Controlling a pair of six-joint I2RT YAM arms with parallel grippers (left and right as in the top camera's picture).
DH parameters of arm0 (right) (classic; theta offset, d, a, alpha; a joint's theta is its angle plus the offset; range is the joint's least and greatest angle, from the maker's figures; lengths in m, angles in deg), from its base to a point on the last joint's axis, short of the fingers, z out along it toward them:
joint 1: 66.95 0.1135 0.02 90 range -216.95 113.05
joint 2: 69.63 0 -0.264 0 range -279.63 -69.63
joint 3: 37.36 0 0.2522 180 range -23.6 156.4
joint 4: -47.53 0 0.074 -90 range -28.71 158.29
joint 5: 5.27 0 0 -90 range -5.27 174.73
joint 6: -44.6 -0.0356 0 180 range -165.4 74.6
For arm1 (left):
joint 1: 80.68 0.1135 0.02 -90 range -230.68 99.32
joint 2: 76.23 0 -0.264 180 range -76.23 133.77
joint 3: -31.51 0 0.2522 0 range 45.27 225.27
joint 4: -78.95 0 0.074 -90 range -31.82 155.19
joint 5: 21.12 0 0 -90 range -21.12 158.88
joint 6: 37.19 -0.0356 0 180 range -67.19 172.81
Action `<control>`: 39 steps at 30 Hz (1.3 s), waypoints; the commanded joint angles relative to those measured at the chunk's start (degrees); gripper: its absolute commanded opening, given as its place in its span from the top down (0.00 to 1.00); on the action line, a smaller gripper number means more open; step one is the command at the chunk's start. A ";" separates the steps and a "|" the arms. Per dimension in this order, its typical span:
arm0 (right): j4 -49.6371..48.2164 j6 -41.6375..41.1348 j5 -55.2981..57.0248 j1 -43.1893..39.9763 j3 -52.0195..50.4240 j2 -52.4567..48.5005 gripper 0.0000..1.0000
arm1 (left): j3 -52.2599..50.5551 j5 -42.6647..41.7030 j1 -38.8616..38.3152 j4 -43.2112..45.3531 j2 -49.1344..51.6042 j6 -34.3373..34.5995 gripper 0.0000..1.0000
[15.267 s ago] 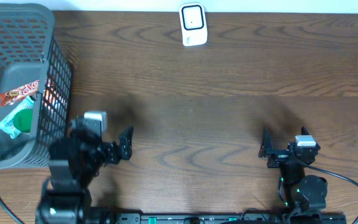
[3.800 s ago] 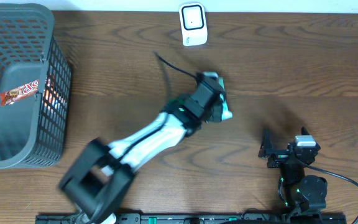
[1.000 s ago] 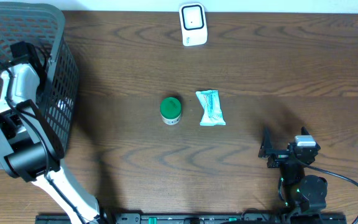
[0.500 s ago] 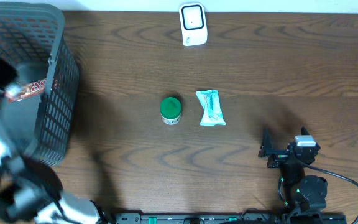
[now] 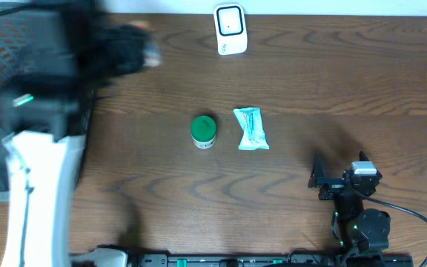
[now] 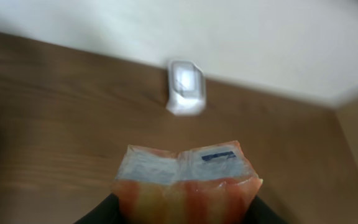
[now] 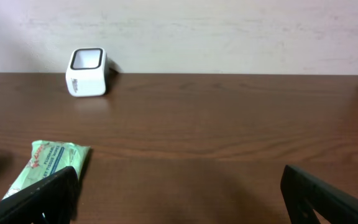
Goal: Scan the item barcode
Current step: 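Carry the tissue box past the scanner and place it right of the wipes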
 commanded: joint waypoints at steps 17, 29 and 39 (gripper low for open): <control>-0.11 0.85 -0.28 0.50 -0.28 0.26 0.01 | -0.81 5.64 -34.40 16.00 40.54 11.06 0.60; -0.11 0.83 -0.28 0.50 -0.28 0.26 0.01 | -0.17 6.73 -38.56 19.28 45.51 9.70 0.18; -0.11 0.85 -0.28 0.50 -0.28 0.26 0.01 | 12.26 8.87 -23.02 4.50 27.17 -1.42 0.02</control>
